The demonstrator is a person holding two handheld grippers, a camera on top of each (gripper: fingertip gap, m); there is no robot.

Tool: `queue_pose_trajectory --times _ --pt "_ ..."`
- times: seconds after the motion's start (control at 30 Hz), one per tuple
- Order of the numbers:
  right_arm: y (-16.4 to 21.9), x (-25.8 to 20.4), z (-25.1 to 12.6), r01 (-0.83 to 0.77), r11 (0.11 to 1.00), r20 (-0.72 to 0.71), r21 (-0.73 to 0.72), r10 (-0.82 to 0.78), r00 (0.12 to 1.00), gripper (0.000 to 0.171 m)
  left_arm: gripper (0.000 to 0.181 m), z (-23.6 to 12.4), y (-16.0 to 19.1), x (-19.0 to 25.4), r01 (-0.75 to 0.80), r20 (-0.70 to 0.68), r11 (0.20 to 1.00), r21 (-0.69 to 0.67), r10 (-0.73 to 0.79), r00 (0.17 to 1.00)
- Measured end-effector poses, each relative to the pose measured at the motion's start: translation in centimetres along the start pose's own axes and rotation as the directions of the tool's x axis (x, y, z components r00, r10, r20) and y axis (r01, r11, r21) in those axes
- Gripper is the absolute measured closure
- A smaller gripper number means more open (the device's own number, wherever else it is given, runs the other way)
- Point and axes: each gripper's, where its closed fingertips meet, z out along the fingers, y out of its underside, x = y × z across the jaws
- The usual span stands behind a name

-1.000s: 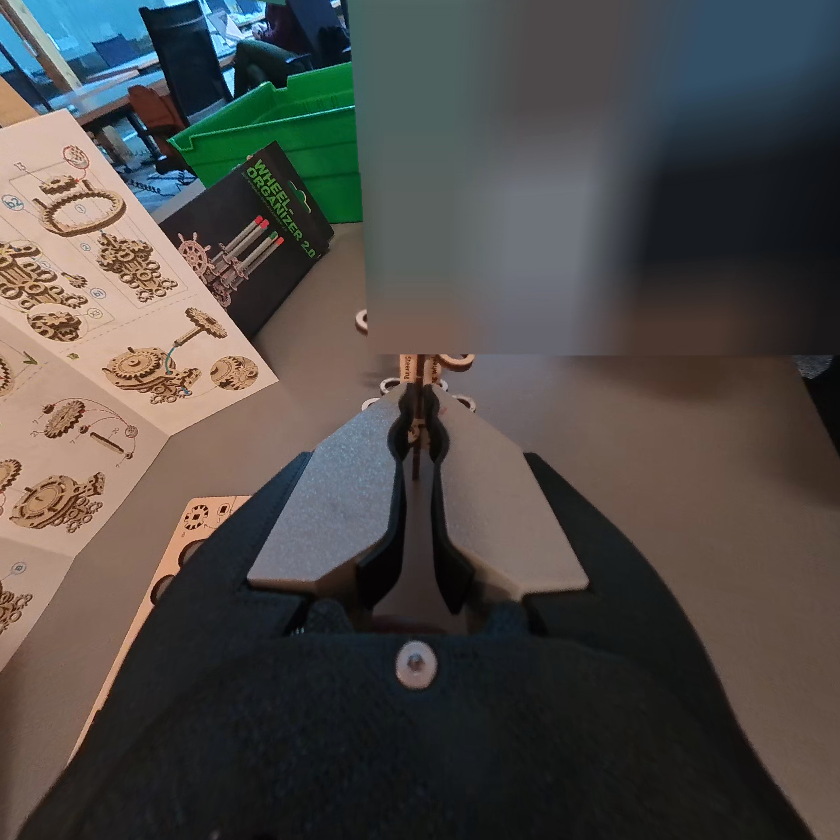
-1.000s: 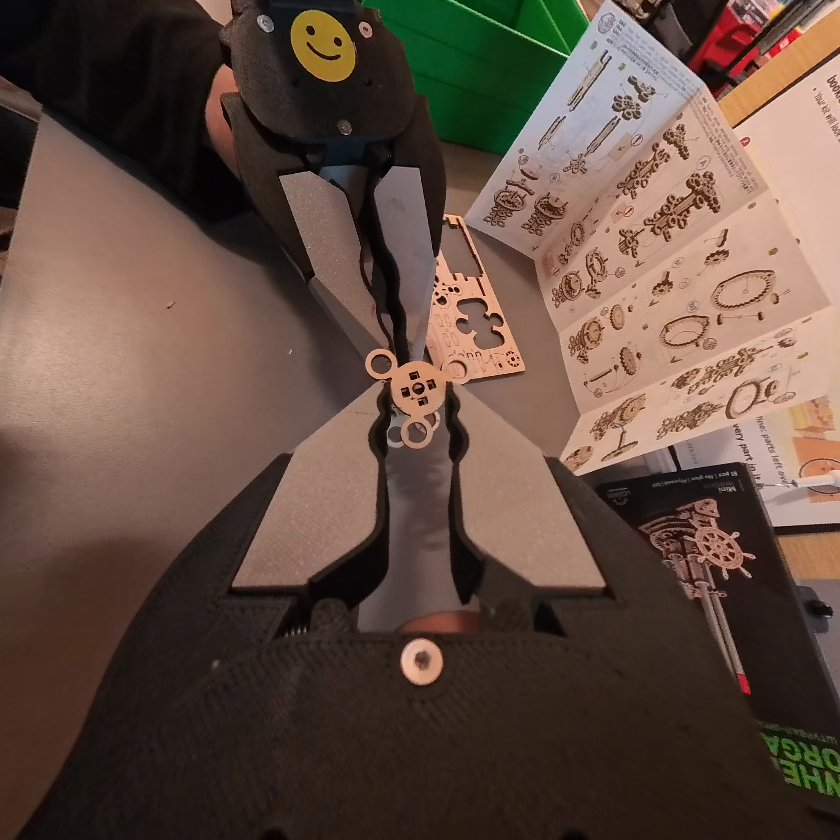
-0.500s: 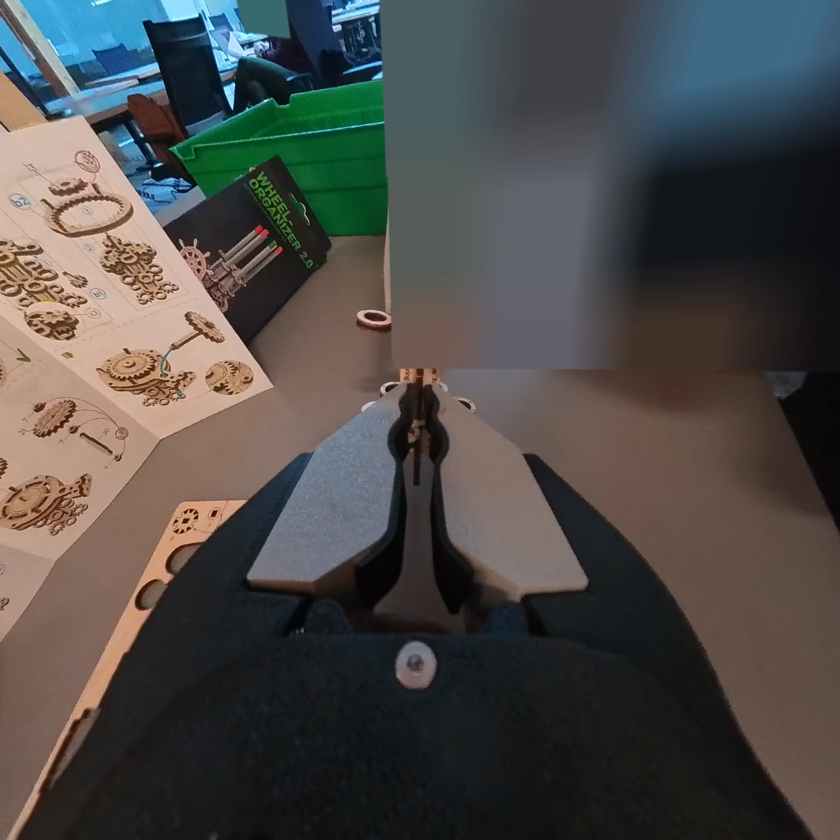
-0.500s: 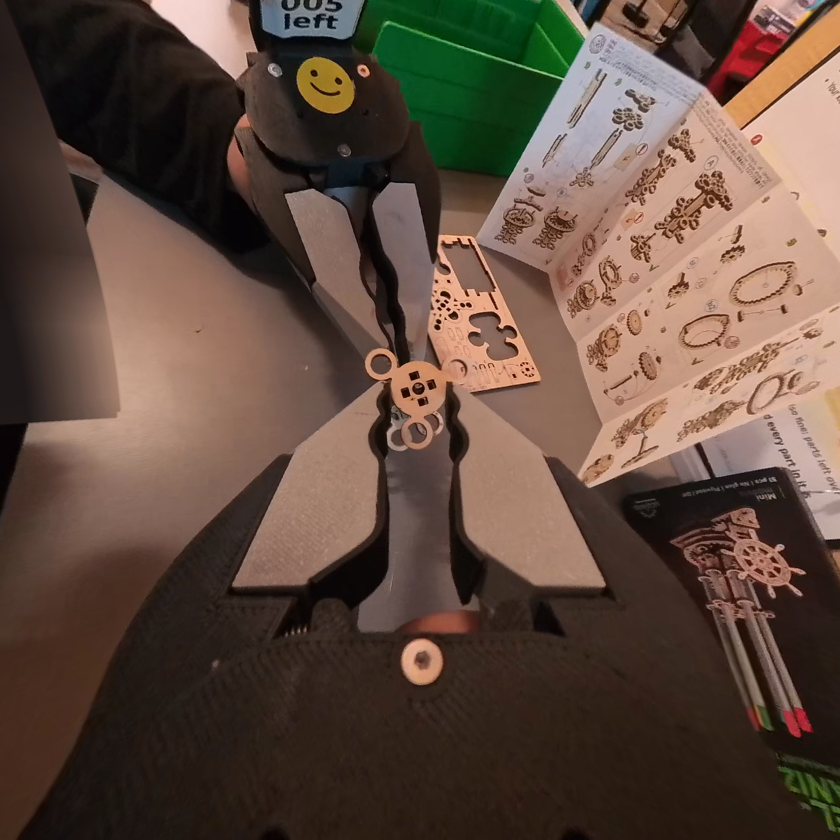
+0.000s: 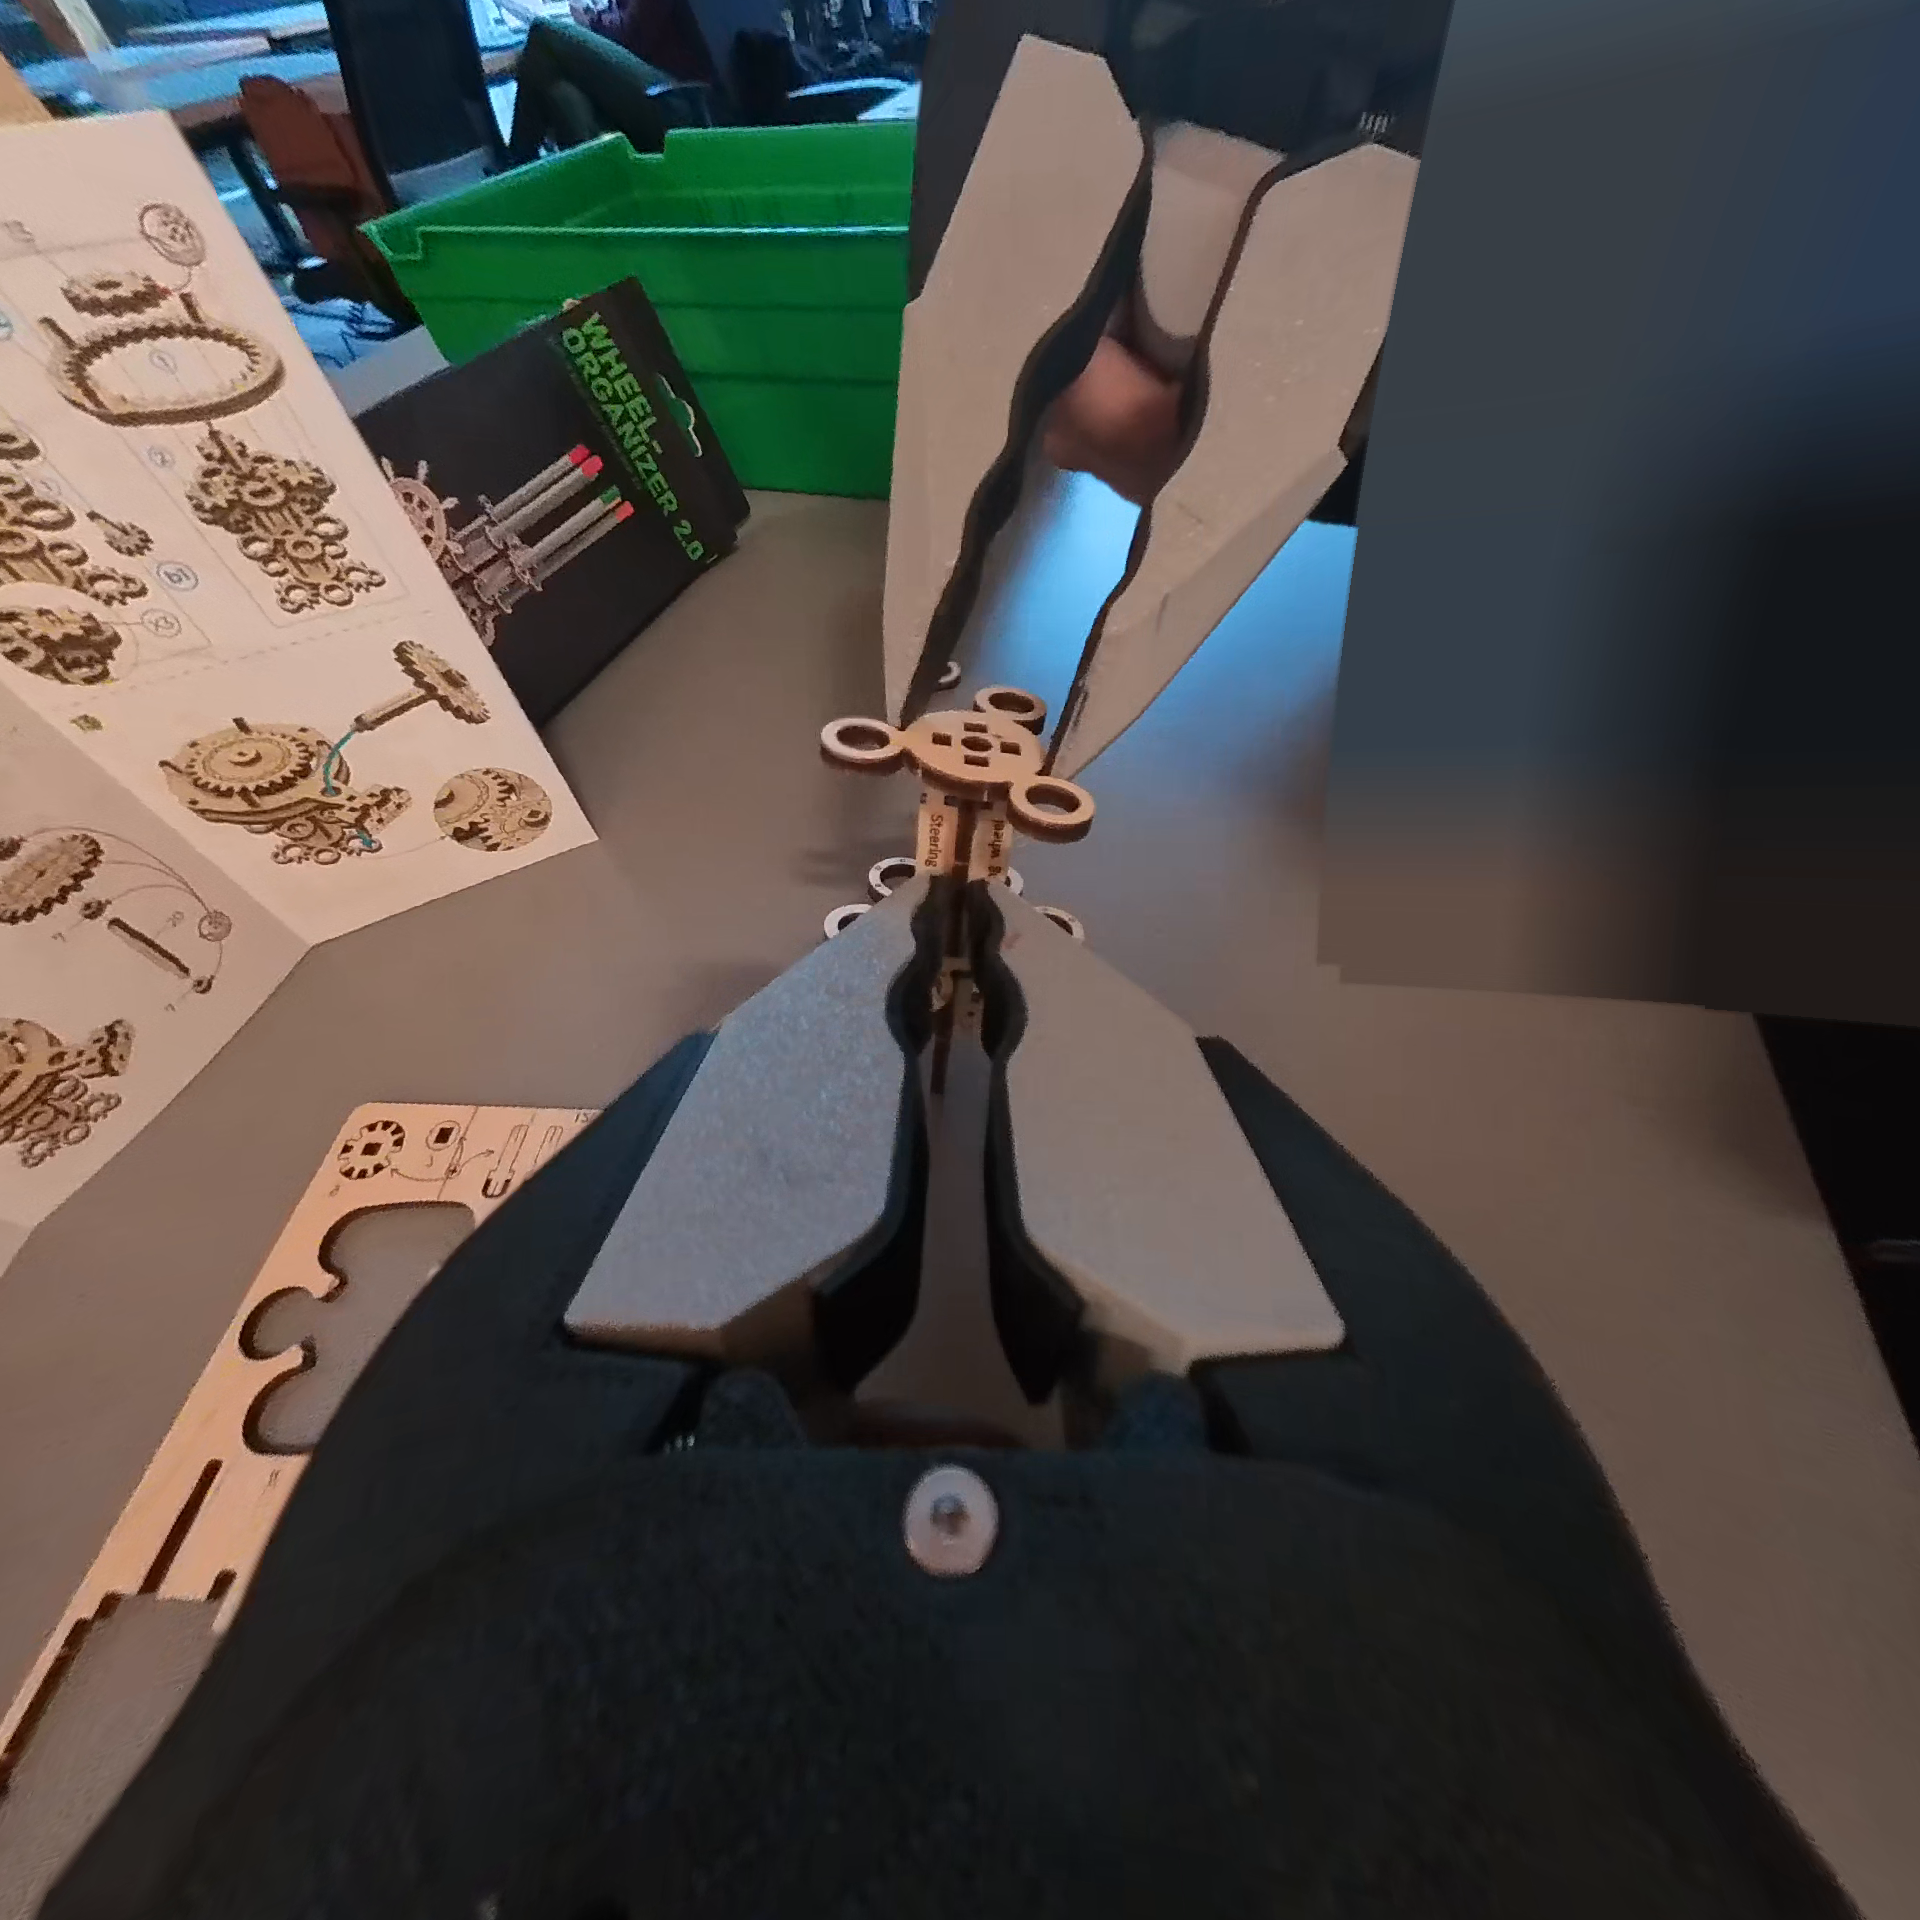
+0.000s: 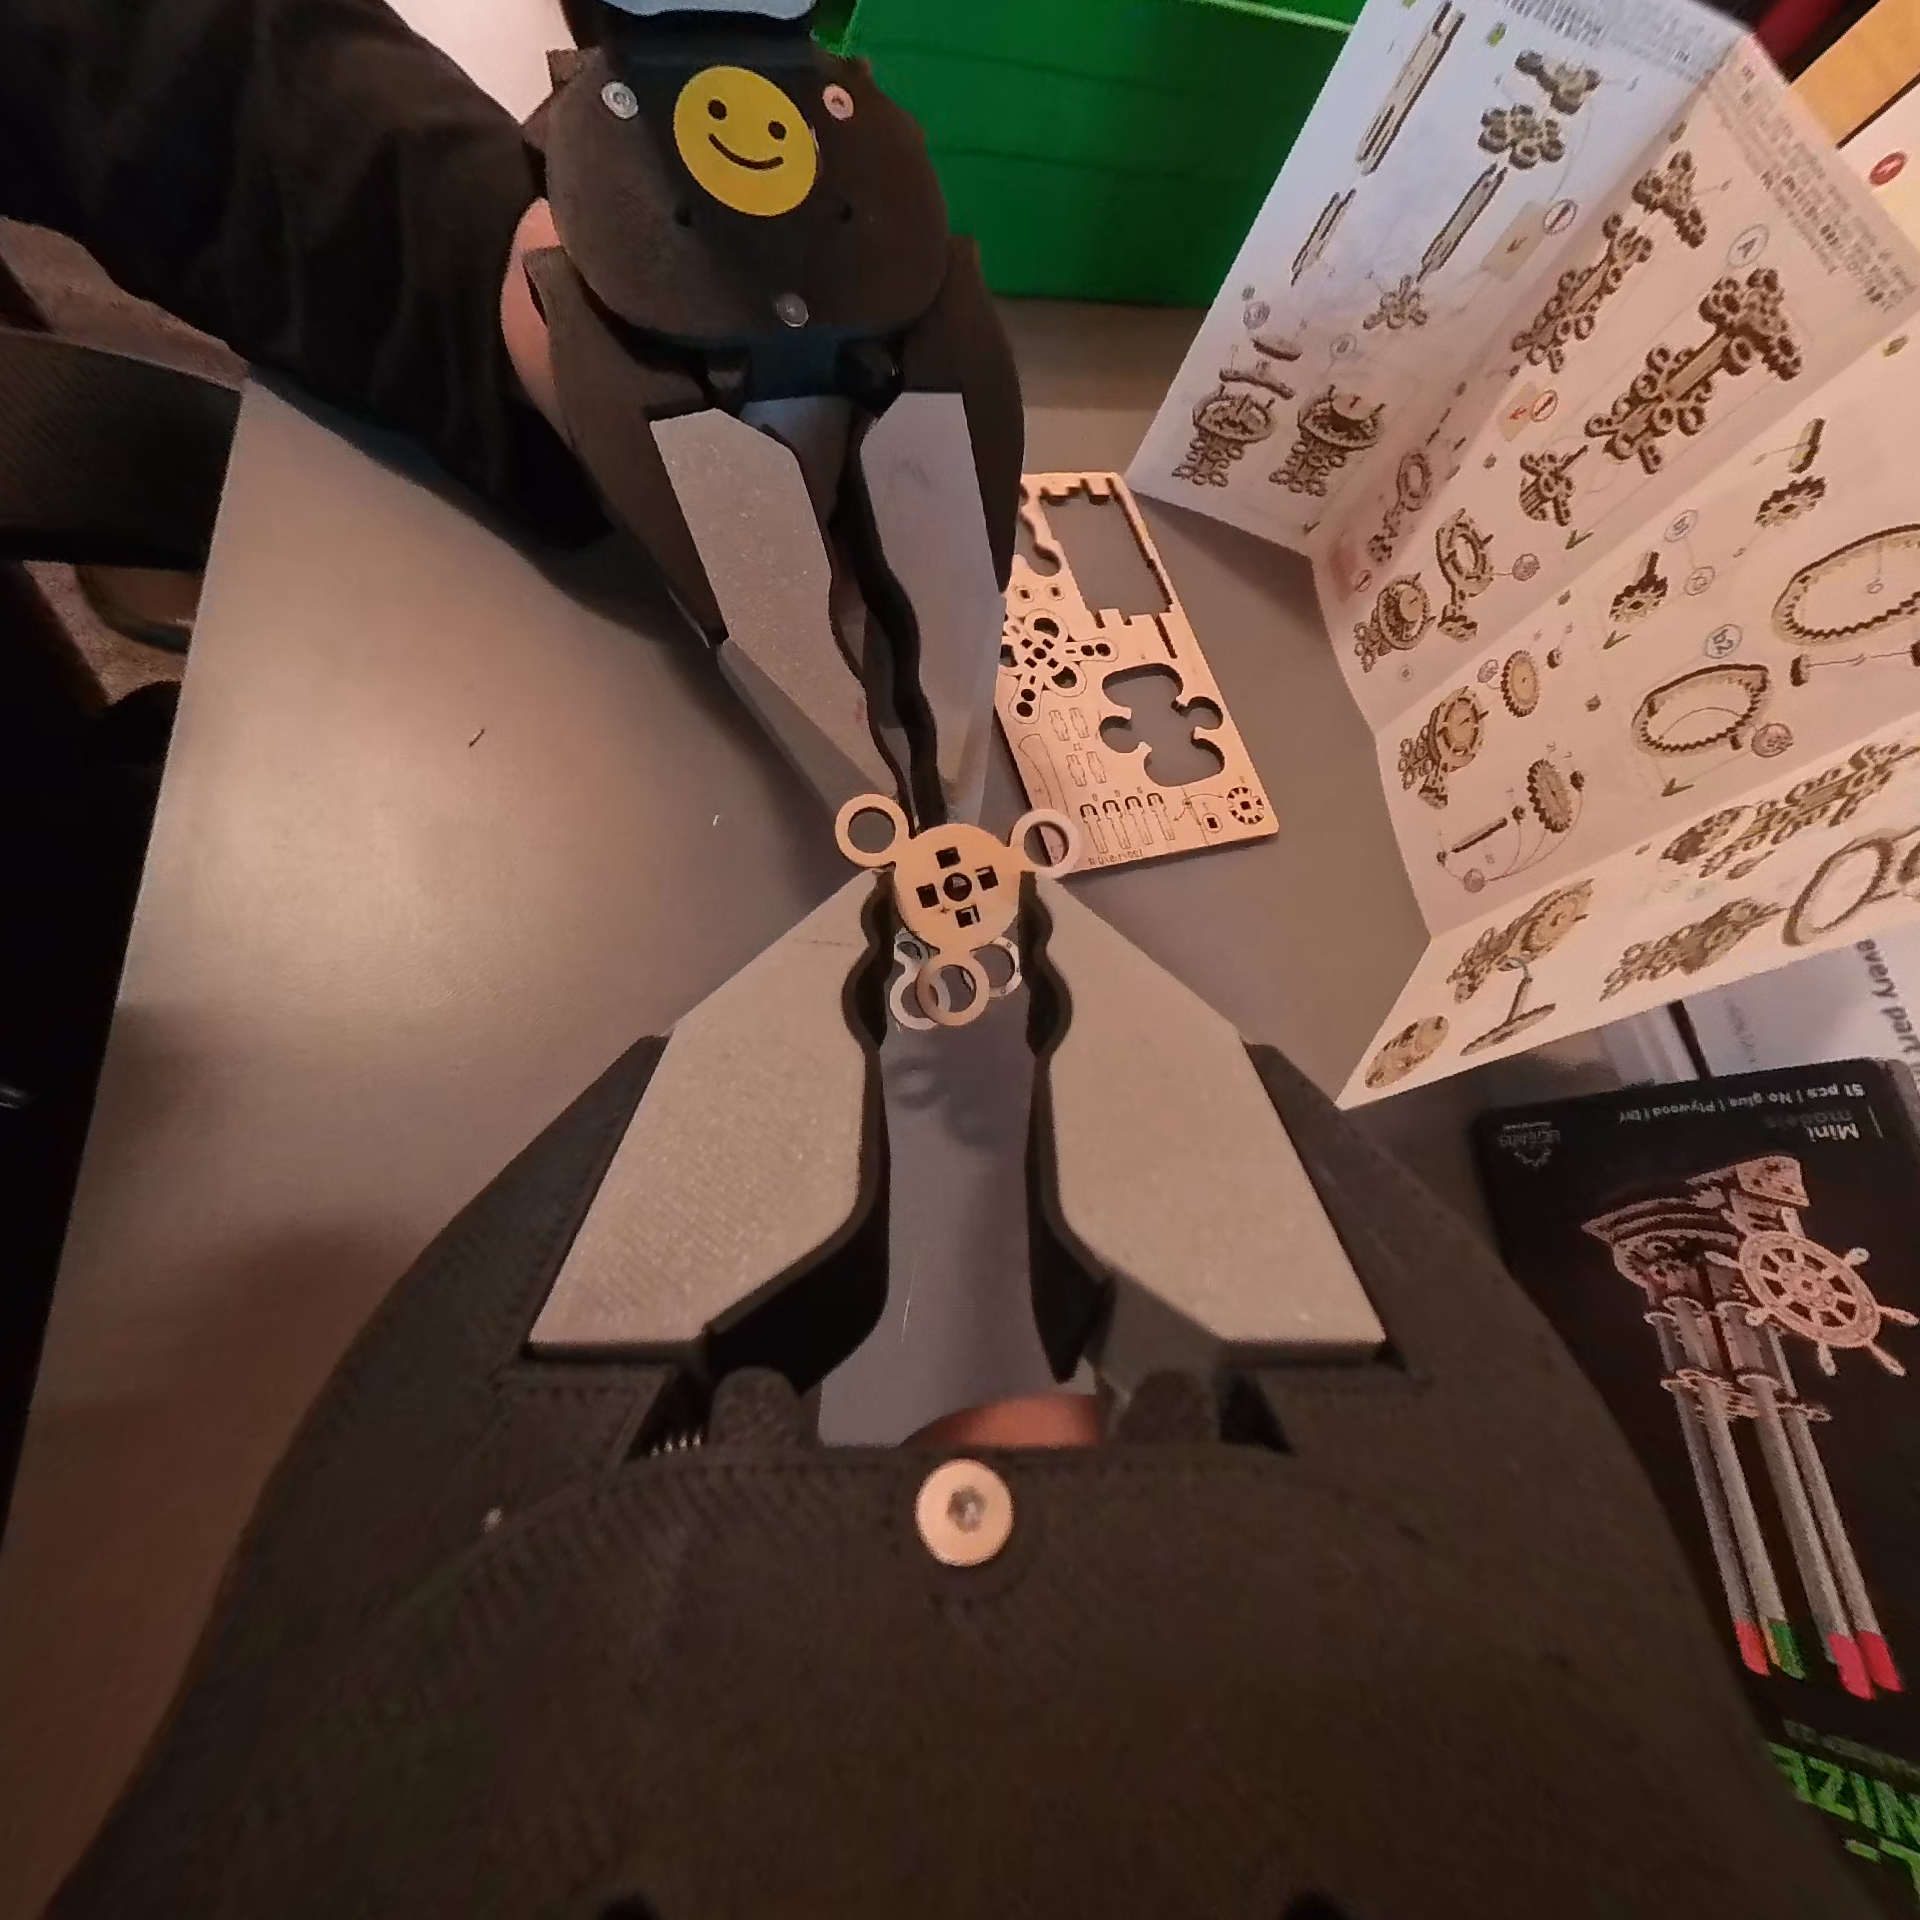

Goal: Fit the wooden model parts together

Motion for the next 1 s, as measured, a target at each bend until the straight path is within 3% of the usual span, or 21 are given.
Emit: queue_pose_trajectory --times 0.27,1.0 --pt "-0.08 0.27 0.28 0.002 0.995 0.042 -0.101 0.003 0.999 0.151 0.181 -0.14 0.02 -0.25 0.029 0.001 1.0 0.003 -0.029 1.0" --pt "-0.23 0.53 0.81 0.023 0.976 0.099 -0.216 -0.002 0.995 0.15 0.181 -0.45 0.08 -0.66 0.074 0.002 0.997 0.006 -0.074 0.997"
